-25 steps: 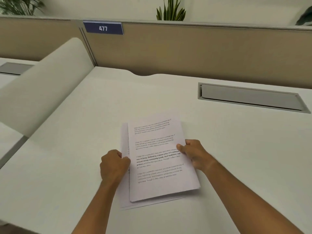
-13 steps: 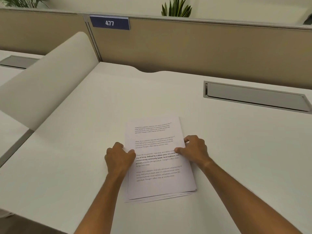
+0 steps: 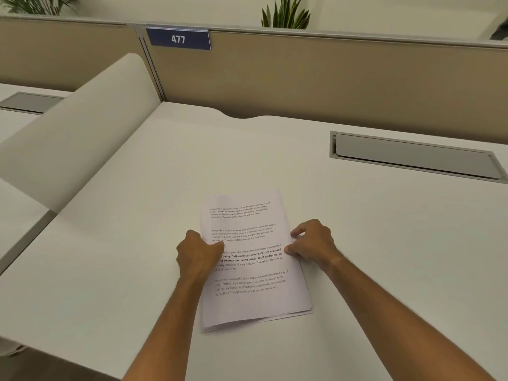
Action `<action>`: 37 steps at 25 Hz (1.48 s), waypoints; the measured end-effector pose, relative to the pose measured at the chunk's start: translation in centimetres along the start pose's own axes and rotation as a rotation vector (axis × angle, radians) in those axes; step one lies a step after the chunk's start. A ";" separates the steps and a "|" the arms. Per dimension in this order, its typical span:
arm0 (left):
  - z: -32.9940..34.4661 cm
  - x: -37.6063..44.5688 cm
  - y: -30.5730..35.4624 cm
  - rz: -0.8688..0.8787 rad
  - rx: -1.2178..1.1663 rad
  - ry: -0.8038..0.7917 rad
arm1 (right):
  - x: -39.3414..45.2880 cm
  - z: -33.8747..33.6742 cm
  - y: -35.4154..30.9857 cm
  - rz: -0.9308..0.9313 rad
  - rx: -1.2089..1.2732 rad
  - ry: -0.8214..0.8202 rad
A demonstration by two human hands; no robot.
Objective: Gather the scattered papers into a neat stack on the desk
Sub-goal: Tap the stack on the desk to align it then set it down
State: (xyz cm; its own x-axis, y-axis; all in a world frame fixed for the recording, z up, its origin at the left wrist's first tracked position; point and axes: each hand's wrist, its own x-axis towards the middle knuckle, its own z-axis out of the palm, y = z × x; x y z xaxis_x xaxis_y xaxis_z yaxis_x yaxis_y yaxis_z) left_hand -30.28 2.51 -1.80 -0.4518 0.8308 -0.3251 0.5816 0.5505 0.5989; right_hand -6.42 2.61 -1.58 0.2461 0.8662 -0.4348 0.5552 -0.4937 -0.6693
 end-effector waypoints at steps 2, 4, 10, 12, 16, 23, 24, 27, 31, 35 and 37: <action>0.0 0.1 0.0 -0.034 -0.024 -0.032 | 0.0 0.1 0.2 0.009 0.024 0.003; -0.1 0.0 0.1 -0.064 -0.050 -0.055 | -0.1 0.4 0.4 0.000 0.029 0.013; -0.2 -0.1 0.2 -0.038 -0.071 -0.096 | -0.1 0.6 0.8 -0.010 0.046 0.017; -0.3 0.1 0.0 -0.029 -0.149 -0.083 | 0.0 0.6 0.9 -0.009 0.053 0.019; -0.4 0.2 -0.2 -0.043 -0.349 -0.046 | 0.1 0.6 1.1 -0.020 0.031 0.022; -1.5 -0.3 0.8 0.322 -0.451 -0.128 | 1.1 -0.9 0.8 -0.010 0.403 -0.093; -2.0 -0.4 1.4 0.361 -0.498 -0.152 | 1.4 -1.7 0.4 -0.055 0.471 -0.115; -3.1 -0.4 3.3 0.421 -0.618 -0.170 | 1.6 -4.2 -1.4 -0.221 0.630 -0.127; -4.6 -0.1 7.1 0.535 -0.660 -0.120 | 1.2 -8.8 -3.8 -0.451 0.614 0.022; -5.9 0.6 11.0 0.686 -0.584 -0.094 | 0.2 -13.0 -5.3 -0.618 0.578 0.141; -5.9 0.9 12.2 0.759 -0.529 -0.084 | 0.0 -14.1 -5.3 -0.650 0.551 0.160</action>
State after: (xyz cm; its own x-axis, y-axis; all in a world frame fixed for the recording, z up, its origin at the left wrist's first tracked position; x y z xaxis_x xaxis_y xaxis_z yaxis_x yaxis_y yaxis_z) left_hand -27.56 9.47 9.49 -0.0136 0.9678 0.2514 0.3073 -0.2352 0.9221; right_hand 1.88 6.26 10.47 0.1457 0.9694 0.1976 0.1707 0.1721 -0.9702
